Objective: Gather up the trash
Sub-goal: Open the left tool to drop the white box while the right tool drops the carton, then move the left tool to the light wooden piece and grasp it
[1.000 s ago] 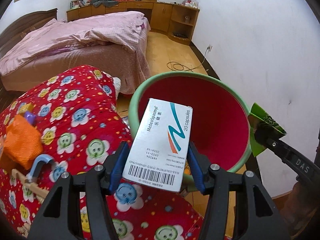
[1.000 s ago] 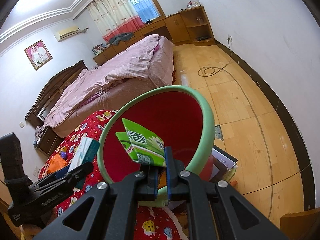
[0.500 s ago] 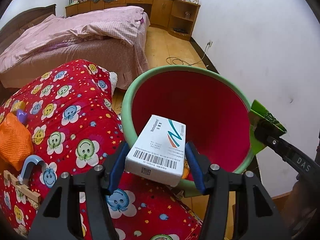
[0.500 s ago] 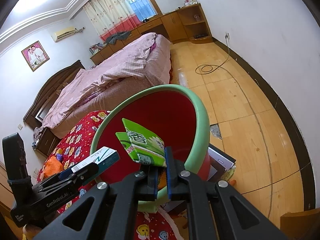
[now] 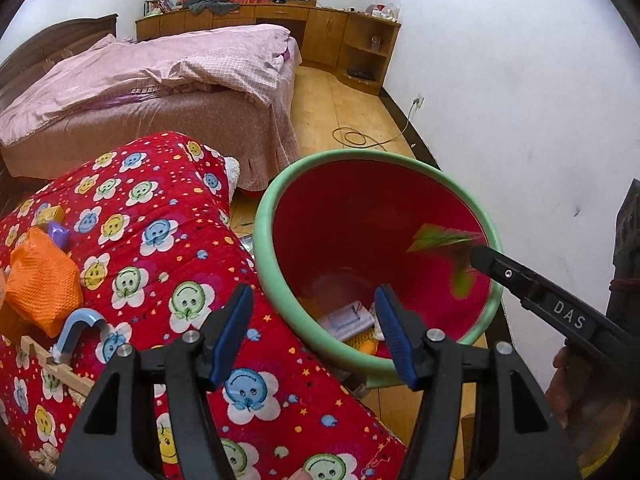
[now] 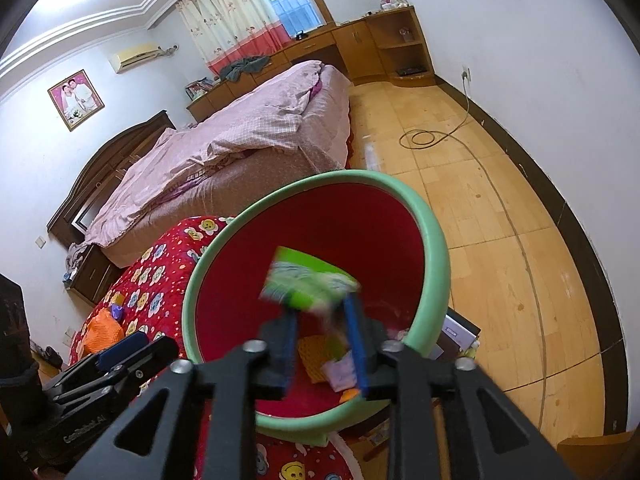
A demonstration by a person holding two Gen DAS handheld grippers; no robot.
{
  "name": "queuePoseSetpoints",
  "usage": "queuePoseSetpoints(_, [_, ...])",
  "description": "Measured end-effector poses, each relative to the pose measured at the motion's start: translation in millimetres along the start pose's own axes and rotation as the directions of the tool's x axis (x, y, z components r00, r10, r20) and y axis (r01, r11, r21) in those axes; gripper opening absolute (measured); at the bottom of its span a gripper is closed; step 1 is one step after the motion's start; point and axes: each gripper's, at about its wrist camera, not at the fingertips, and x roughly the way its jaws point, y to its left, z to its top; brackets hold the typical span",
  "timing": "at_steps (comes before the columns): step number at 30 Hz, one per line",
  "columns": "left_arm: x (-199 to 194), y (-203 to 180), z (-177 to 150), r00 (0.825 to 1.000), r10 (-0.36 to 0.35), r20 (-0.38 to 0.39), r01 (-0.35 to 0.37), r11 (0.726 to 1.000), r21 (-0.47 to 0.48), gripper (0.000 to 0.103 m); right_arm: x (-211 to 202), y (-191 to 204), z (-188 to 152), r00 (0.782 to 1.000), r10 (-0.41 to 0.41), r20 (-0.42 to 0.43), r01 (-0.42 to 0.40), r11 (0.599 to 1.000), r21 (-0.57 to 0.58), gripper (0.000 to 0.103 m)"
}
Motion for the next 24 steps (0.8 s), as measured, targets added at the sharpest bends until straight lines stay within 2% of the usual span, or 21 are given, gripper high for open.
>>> queuePoseSetpoints(1, [-2,1,-1,1.0,-0.001,0.002,0.001,1.0,-0.005,0.063,-1,0,0,1.0,-0.002,0.003,0.002,1.0,0.002,0.037])
queuePoseSetpoints(5, [-10,6,-4,1.0,0.003,0.006,-0.003,1.0,-0.022,0.063,-5,1,-1,1.0,0.002,0.006,-0.002,1.0,0.009,0.04])
queuePoseSetpoints(14, [-36,29,-16,0.999,0.046,0.026,-0.044,0.997,-0.07,0.063,-18,13,-9,0.999,0.031,0.018,-0.031,0.999,0.005,0.041])
queuePoseSetpoints(24, [-64,72,-33,0.991,0.123,0.043,-0.115,0.982,-0.152,0.063,-26,39,-22,0.997,0.074,0.004,-0.073,0.997,-0.025,0.044])
